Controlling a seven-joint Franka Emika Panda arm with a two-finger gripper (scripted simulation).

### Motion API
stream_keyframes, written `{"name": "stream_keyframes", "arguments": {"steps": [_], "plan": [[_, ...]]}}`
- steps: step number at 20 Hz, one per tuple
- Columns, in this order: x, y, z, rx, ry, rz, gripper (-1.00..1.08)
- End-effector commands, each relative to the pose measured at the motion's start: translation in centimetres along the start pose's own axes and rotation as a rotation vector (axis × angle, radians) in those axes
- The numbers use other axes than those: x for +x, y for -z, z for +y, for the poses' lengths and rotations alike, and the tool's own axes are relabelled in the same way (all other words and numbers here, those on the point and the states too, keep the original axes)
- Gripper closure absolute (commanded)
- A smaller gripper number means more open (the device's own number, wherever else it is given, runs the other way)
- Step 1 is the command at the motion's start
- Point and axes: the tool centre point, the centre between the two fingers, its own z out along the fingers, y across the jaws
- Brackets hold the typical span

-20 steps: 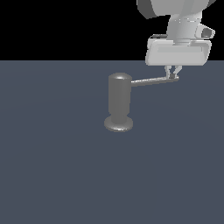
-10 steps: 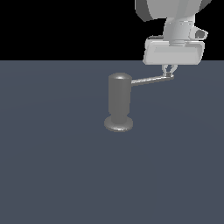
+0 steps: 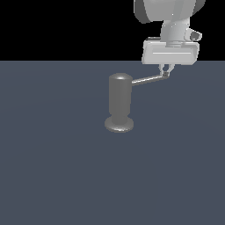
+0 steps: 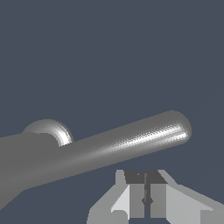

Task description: Turn on the faucet by rotating a designated handle.

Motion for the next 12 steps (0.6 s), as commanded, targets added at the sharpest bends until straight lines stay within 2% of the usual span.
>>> {"name": "stream_keyframes", "arguments": {"steps": [1, 12], "plan": [[0.9, -0.8, -0.7, 0.003, 0.007, -0.005, 1.08], [3.3, -1.1, -0.6, 0.002, 0.000, -0.009, 1.08]]}}
